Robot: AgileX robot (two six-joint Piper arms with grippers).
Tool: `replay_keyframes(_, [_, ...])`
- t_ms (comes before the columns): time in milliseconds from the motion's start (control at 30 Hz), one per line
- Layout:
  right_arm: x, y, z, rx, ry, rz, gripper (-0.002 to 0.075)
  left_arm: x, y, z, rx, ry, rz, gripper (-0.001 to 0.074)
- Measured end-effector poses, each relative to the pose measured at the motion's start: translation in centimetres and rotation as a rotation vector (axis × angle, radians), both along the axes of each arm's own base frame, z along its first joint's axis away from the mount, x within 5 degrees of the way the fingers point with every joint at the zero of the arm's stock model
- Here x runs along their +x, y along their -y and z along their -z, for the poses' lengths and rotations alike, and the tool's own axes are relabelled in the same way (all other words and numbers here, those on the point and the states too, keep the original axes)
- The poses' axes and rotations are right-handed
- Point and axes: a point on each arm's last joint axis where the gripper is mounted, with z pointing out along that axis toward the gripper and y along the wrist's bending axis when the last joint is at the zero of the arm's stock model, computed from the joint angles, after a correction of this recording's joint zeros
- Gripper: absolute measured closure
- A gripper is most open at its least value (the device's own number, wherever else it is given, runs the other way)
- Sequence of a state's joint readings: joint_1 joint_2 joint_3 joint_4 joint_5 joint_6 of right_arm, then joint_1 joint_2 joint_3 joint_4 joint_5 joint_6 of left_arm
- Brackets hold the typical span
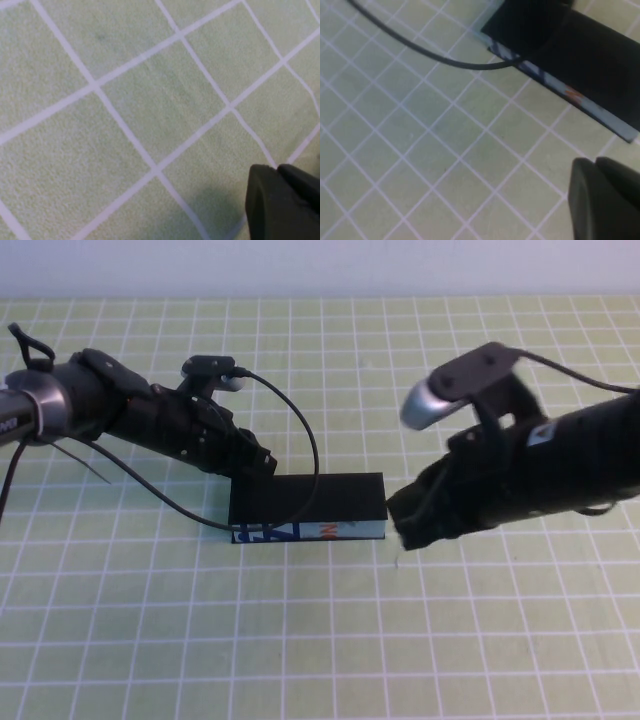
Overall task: Take glasses out of glasses case
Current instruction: Pick up the glasses from the glasses case
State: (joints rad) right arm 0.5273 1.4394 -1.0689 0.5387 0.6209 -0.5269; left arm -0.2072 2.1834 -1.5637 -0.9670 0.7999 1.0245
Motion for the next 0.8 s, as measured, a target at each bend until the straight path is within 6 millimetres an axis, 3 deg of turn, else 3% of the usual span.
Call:
replay_keyframes(167, [0.8, -5.3, 1.9, -0.224, 0.131, -0.248, 0.0743, -0.1, 0.0, 0.0, -0.004, -0.009, 0.005, 0.0739])
replay_keyframes(267, [1.1, -7.3, 3.4, -0.341, 0.189, -0.353, 0.0741, -0.1, 0.0, 0.0, -0.004, -0.01, 0.006, 0.0739])
replay_keyframes(400, [1.7, -8.6, 5.1, -0.422, 0.245, -0.443, 0.0685, -0.1, 0.0, 0.0, -0.005, -0.011, 0.006, 0.0739])
replay_keyframes(567, [2.6, -9.4, 5.9, -0.454, 0.376, -0.508, 0.0536, -0.1, 0.0, 0.0, -0.004, -0.012, 0.008, 0.0739])
replay_keyframes(800, [4.0, -10.4, 7.6, -0.476, 0.497, -0.526, 0.0483, -0.1, 0.1, 0.0, -0.005, -0.016, 0.007, 0.0739])
